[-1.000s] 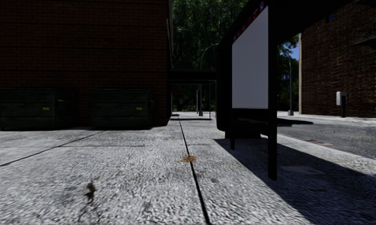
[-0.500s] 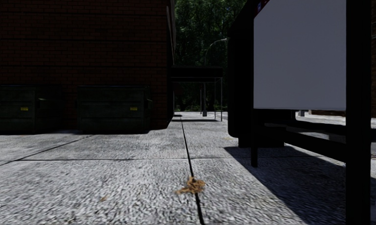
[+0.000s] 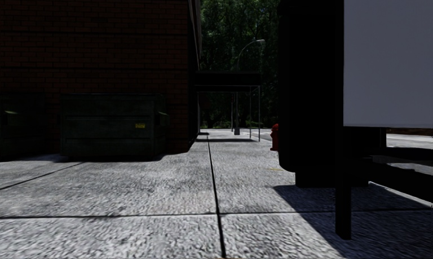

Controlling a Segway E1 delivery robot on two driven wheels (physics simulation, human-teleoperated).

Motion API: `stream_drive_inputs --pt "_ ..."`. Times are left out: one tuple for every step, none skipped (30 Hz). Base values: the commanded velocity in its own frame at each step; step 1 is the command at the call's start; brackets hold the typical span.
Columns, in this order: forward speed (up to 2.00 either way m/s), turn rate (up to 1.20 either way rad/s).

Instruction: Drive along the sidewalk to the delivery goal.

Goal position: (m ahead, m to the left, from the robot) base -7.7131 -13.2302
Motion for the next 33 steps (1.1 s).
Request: stream_drive_inputs --pt "2.00 0.00" --pt "2.00 0.00" --pt "2.00 0.00" --pt "2.00 0.00" --pt "2.00 0.00" --pt "2.00 0.00" --pt "2.00 0.00" --pt "2.00 0.00" --pt "2.00 0.00" --pt "2.00 0.00" --pt "2.00 0.00" --pt "2.00 0.00" --pt "2.00 0.00" --pt "2.00 0.00" --pt "2.00 0.00" --pt "2.00 0.00" --pt "2.00 0.00" --pt "2.00 0.00" --pt "2.00 0.00" --pt "2.00 0.00" --pt "2.00 0.00" --pt "2.00 0.00" --pt "2.00 0.00" --pt "2.00 0.00" --pt "2.00 0.00" --pt "2.00 0.00" --pt "2.00 0.00" --pt "2.00 0.00" --pt "2.00 0.00" --pt "2.00 0.00" --pt "2.00 0.00" --pt "2.00 0.00" --pt "2.00 0.00"
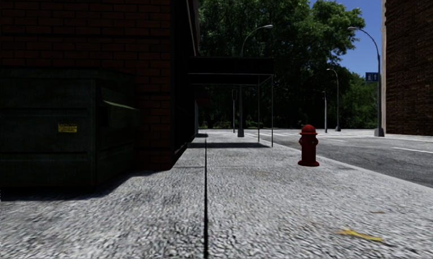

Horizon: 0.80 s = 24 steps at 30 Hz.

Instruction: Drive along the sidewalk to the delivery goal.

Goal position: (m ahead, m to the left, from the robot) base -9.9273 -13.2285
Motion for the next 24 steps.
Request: stream_drive_inputs --pt "2.00 0.00" --pt "2.00 0.00" --pt "2.00 0.00" --pt "2.00 0.00" --pt "2.00 0.00" --pt "2.00 0.00" --pt "2.00 0.00" --pt "2.00 0.00" --pt "2.00 0.00" --pt "2.00 0.00" --pt "2.00 0.00" --pt "2.00 0.00" --pt "2.00 0.00" --pt "2.00 0.00" --pt "2.00 0.00" --pt "2.00 0.00" --pt "2.00 0.00" --pt "2.00 0.00" --pt "2.00 0.00" --pt "2.00 0.00" --pt "2.00 0.00" --pt "2.00 0.00" --pt "2.00 0.00" --pt "2.00 0.00"
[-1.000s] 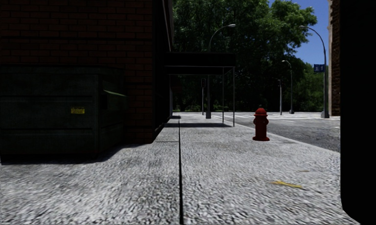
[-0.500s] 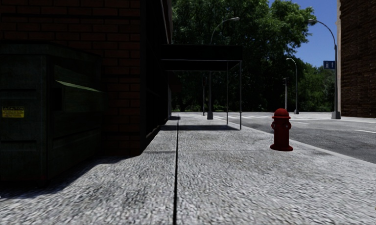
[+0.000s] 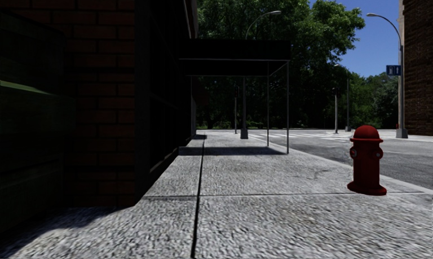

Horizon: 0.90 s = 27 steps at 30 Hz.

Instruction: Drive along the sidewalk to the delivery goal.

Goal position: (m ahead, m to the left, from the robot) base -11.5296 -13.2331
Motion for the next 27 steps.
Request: stream_drive_inputs --pt "2.00 0.00" --pt "2.00 0.00" --pt "2.00 0.00" --pt "2.00 0.00" --pt "2.00 0.00" --pt "2.00 0.00" --pt "2.00 0.00" --pt "2.00 0.00" --pt "2.00 0.00" --pt "2.00 0.00" --pt "2.00 0.00" --pt "2.00 0.00" --pt "2.00 0.00" --pt "2.00 0.00" --pt "2.00 0.00" --pt "2.00 0.00" --pt "2.00 0.00" --pt "2.00 0.00" --pt "2.00 0.00" --pt "2.00 0.00" --pt "2.00 0.00" --pt "2.00 0.00" --pt "2.00 0.00" --pt "2.00 0.00" --pt "2.00 0.00" --pt "2.00 0.00" --pt "2.00 0.00"
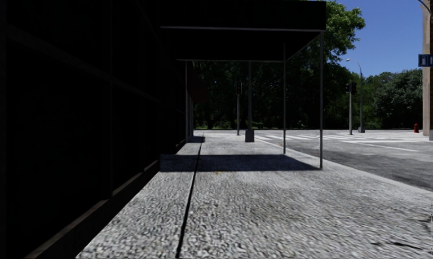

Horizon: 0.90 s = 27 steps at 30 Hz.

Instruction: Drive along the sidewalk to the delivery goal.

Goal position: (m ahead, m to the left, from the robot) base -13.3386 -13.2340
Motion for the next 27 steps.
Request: stream_drive_inputs --pt "2.00 0.00" --pt "2.00 0.00" --pt "2.00 0.00" --pt "2.00 0.00" --pt "2.00 0.00" --pt "2.00 0.00" --pt "2.00 0.00" --pt "2.00 0.00" --pt "2.00 0.00" --pt "2.00 0.00" --pt "2.00 0.00" --pt "2.00 0.00" --pt "2.00 0.00" --pt "2.00 0.00" --pt "2.00 0.00" --pt "2.00 0.00" --pt "2.00 0.00" --pt "2.00 0.00" --pt "2.00 0.00" --pt "2.00 0.00" --pt "2.00 0.00" --pt "2.00 0.00" --pt "2.00 0.00" --pt "2.00 0.00" --pt "2.00 0.00" --pt "2.00 0.00" --pt "2.00 0.00"
